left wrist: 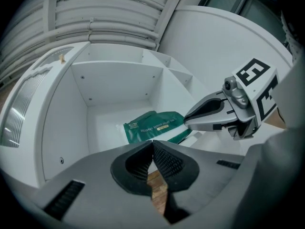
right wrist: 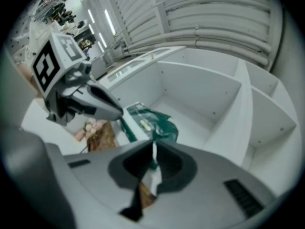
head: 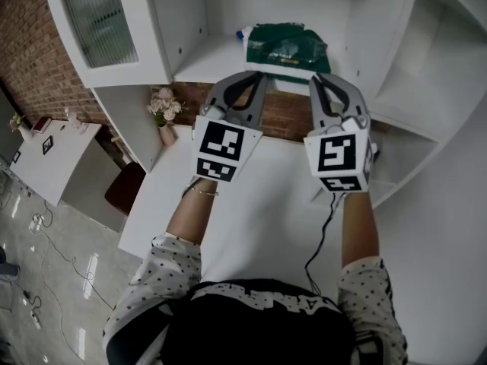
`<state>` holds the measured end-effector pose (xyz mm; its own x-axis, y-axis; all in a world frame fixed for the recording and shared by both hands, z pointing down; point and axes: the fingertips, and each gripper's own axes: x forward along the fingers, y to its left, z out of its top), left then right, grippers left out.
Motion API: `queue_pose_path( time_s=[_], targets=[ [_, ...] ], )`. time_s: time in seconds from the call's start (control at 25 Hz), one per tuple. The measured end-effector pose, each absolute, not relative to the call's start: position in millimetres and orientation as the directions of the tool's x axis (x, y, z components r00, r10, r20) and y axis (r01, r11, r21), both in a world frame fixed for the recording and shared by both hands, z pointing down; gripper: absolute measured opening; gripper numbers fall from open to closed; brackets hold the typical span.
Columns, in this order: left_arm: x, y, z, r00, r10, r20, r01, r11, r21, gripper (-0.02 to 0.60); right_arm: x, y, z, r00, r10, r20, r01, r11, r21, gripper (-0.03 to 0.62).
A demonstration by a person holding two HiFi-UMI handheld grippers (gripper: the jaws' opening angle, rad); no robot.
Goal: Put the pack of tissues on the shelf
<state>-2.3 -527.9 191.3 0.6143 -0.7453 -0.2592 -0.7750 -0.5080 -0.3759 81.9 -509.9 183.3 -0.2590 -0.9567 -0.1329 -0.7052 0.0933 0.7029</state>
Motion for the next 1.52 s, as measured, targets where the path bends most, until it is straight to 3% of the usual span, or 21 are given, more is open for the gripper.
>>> queue_pose_path(
  time_s=[0.2, 0.36, 0.68, 1.04, 1.52],
  targets=[
    [-6, -498, 186, 0.642, -0.705, -0.301, -0.762, -0.542, -0.355, 0.037, 88, -471, 178, -0.372, -0.897, -0.239, -0.851, 0.227, 0.474, 0.040],
    [-6, -472, 204, 0.660, -0.699, -0.277, -0.746, -0.565, -0.353, 0.037, 92, -435, 200, -0.453, -0.844, -0.287, -0.883, 0.379, 0.277, 0.038],
    [-9, -446, 254, 0.672, -0.713, -0.201, -0.734, -0.604, -0.310, 0.038, 110, -406, 253, -0.419, -0.860, -0.292, -0.906, 0.419, 0.069, 0.038],
    [-4, -430, 301, 0.666, -0.736, -0.123, -0.743, -0.639, -0.198, 0.038, 109, -397, 311, -0.431, -0.878, -0.207, -0.897, 0.442, -0.007, 0.037],
    [-29, -420, 299, 0.596, -0.797, -0.094, -0.784, -0.553, -0.280, 0.038, 85, -398, 311, -0.525, -0.818, -0.233, -0.833, 0.551, -0.058, 0.031]
  ],
)
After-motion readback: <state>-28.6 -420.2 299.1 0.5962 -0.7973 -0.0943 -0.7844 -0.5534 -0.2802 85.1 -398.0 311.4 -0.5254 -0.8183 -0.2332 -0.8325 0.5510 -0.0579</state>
